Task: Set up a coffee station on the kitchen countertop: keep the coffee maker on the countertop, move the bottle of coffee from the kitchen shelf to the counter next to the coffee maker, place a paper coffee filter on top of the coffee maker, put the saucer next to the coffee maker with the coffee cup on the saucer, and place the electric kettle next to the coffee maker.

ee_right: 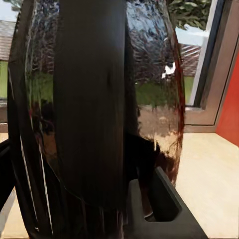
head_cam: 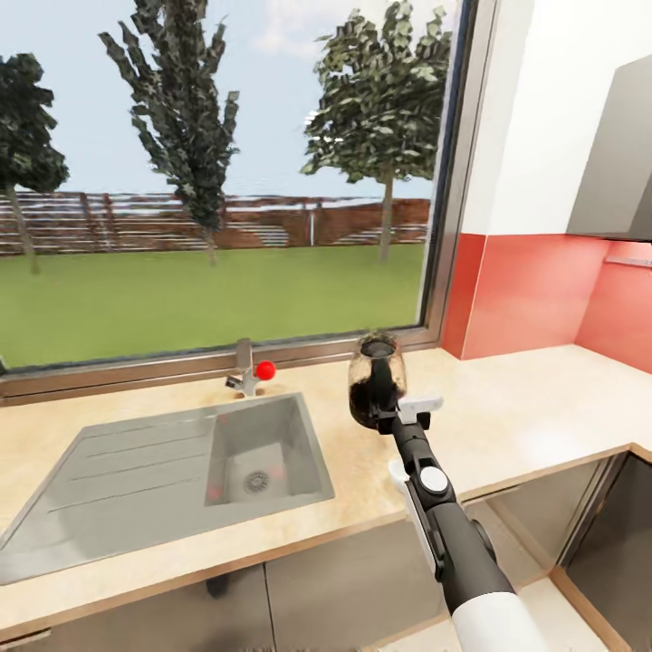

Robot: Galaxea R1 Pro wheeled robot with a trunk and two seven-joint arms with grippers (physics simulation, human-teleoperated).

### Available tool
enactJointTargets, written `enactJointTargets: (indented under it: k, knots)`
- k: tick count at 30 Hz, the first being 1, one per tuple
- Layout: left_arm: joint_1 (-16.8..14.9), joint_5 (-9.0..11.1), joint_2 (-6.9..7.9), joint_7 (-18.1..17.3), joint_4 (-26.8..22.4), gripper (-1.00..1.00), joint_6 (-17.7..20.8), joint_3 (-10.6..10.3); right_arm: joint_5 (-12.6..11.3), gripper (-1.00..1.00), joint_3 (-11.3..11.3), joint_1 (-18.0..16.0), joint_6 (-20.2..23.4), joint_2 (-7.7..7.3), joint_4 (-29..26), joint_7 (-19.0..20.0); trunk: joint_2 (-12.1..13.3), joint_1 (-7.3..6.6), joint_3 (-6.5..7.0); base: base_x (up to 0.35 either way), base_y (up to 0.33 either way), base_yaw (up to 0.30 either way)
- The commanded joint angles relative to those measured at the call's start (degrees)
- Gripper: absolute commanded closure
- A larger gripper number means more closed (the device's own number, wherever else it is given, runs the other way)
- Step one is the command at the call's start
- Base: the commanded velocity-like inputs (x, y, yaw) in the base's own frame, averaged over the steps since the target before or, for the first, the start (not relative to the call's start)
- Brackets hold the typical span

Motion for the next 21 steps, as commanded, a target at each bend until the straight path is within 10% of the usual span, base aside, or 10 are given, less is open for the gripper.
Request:
enactJointTargets:
  k: [1,21]
  knots:
    - [-0.1,-0.3,0.02,0.1,0.2,-1.00,-0.1,0.5,0.6,1.00,0.0,0.0,-0.1,0.01,0.0,-0.3,-0.1,-0.01,-0.02,-0.258,0.173,0.004]
    - [-0.1,-0.3,-0.01,0.1,0.0,-1.00,-0.1,1.2,0.6,1.00,0.1,0.0,-0.1,0.01,0.3,-0.3,-0.1,-0.01,-0.02,-0.274,0.211,0.253]
